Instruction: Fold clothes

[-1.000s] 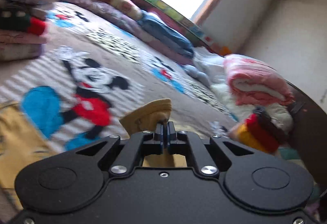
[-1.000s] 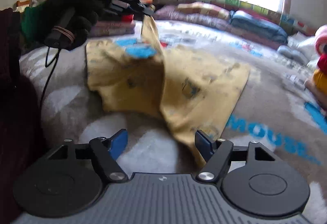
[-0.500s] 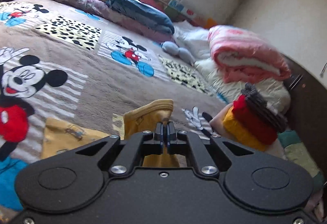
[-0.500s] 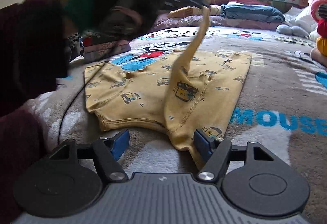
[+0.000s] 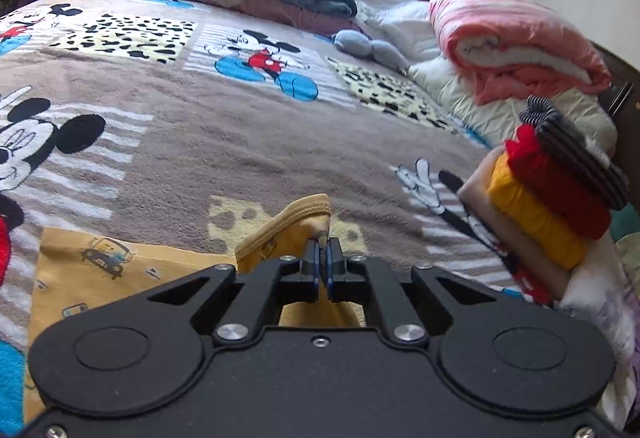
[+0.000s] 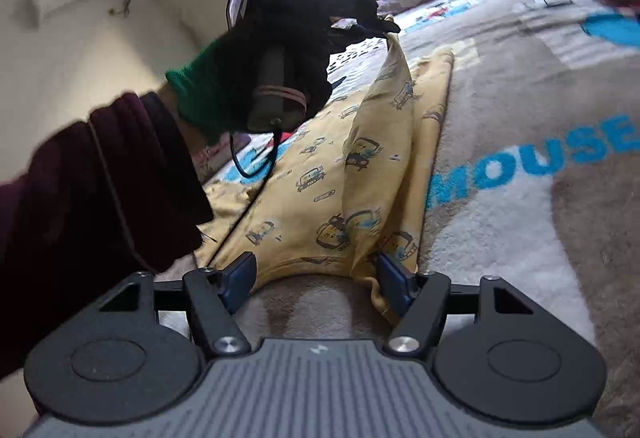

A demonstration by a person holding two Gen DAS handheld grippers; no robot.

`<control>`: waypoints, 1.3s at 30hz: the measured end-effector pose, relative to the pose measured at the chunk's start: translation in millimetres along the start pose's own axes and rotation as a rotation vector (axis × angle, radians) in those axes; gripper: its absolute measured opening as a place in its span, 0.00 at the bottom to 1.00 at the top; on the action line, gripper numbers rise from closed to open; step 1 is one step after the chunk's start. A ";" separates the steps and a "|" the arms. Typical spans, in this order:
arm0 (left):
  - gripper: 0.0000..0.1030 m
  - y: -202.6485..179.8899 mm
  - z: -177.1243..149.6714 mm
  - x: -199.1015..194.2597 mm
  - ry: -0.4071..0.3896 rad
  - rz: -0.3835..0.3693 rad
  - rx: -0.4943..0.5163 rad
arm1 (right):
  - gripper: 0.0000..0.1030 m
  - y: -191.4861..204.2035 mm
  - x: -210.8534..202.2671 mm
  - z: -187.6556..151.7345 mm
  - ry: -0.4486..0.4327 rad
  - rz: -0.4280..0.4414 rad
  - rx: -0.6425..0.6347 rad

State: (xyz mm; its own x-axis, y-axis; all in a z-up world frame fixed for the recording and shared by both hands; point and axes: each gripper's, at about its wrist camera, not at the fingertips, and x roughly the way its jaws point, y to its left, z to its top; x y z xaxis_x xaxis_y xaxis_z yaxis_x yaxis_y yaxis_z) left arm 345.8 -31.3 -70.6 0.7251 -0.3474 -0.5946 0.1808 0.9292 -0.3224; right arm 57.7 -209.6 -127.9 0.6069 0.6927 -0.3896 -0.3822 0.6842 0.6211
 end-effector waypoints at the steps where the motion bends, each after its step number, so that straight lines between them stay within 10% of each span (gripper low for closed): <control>1: 0.01 -1.6 -0.3 3.7 0.006 0.007 0.011 | 0.64 -2.0 -0.3 0.2 -0.001 0.004 0.016; 8: 0.02 -13.9 -3.4 26.6 0.053 0.056 0.087 | 0.60 -4.4 2.2 0.0 0.008 0.002 0.033; 20: 0.04 -28.8 -14.0 54.5 0.123 0.122 0.205 | 0.62 40.0 25.2 -14.4 0.097 -0.148 -0.391; 22: 0.18 -28.9 -13.6 52.4 0.125 0.110 0.214 | 0.65 28.2 21.3 -8.7 0.079 -0.104 -0.274; 24: 0.52 -27.6 -12.5 34.2 0.082 0.113 0.215 | 0.65 14.3 16.0 -2.4 0.061 -0.056 -0.147; 32: 0.49 -13.2 -42.0 -59.2 -0.056 0.105 0.243 | 0.65 25.8 -13.5 -8.2 0.030 -0.096 -0.162; 39: 0.15 -14.9 -100.5 -87.7 -0.011 0.040 0.326 | 0.68 54.7 -19.4 -8.3 -0.161 -0.185 -0.455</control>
State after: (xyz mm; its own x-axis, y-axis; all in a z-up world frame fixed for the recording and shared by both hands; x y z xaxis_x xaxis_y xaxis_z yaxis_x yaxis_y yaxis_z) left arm 212.8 -27.4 -87.7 0.7428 -0.3098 -0.5935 0.3538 0.9343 -0.0449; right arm 19.3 -183.7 -91.9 0.7790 0.5313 -0.3330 -0.5010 0.8468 0.1788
